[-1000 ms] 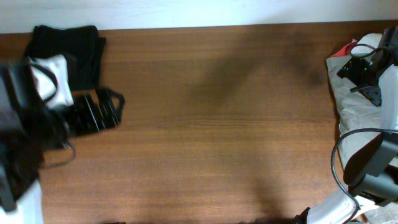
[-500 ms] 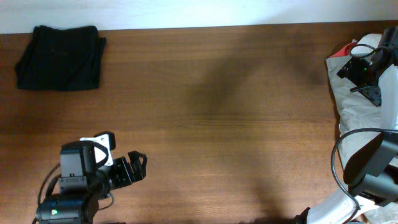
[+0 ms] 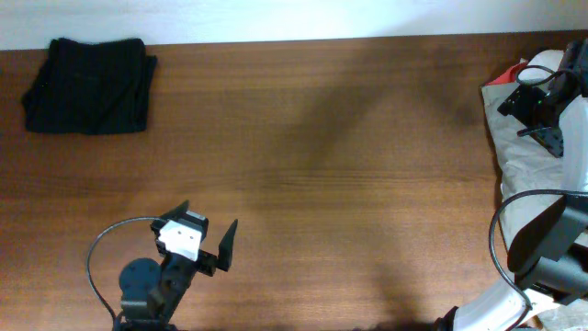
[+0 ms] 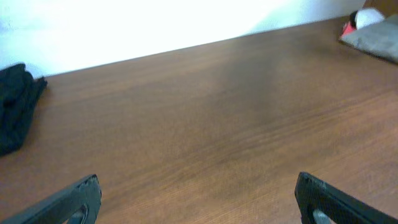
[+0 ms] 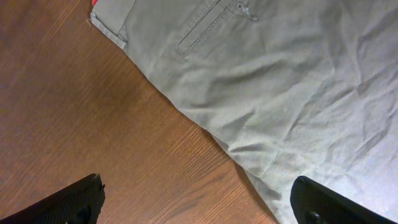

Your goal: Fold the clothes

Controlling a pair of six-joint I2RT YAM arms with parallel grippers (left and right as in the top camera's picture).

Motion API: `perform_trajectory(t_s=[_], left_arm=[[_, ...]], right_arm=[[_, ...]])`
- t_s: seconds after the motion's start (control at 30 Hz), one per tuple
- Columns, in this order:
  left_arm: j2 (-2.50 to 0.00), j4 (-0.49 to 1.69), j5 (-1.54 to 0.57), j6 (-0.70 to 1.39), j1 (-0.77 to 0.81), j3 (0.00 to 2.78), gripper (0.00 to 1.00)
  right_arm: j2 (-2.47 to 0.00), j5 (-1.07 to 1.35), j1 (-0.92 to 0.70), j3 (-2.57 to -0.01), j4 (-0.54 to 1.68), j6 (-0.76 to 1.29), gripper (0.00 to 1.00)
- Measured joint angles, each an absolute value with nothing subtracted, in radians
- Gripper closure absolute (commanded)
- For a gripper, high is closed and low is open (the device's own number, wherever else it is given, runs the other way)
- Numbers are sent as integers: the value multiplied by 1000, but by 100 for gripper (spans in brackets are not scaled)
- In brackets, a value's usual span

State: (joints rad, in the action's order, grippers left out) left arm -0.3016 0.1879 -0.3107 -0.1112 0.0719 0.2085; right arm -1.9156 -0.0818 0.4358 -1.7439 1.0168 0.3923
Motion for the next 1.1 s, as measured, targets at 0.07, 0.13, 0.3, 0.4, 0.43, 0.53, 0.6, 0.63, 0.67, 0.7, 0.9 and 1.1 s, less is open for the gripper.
perform_trajectory(t_s=[0.07,0.13,0.3,0.4,0.43,0.53,0.6,0.63,0.67,0.7,0.9,1.1], left_arm=[[-239,140,-309,-113,72,131,1],[-149,126,-295,-113,58,73,1],[-17,112,-250,-113,6,41,1],[-14,112,-221,-113,3,41,1],[-14,112,-215,-113,3,41,1],[-14,113,-207,-113,3,41,1],[-14,113,-204,-113,3,41,1],[-14,113,-204,-113,3,41,1],[-14,113,-204,-113,3,41,1],[-14,113,-204,-113,3,41,1],[-14,113,-204,-113,3,41,1],[-14,113,-204,-113,3,41,1]], right_arm=[[-1916,-82,436,-1744,1019,393,1],[-1916,-82,436,-1744,1016,392,1],[-1916,-82,436,-1744,1017,393,1],[-1916,-82,436,-1744,1017,393,1],[-1916,-82,436,-1744,1017,392,1],[-1916,-82,436,-1744,1017,392,1],[-1916,-82,436,-1744,1017,392,1],[-1916,-82,436,-1744,1017,392,1],[-1916,-82,436,-1744,1017,393,1],[-1916,-82,436,-1744,1017,392,1],[-1916,-82,436,-1744,1017,392,1],[-1916,-82,436,-1744,1017,393,1]])
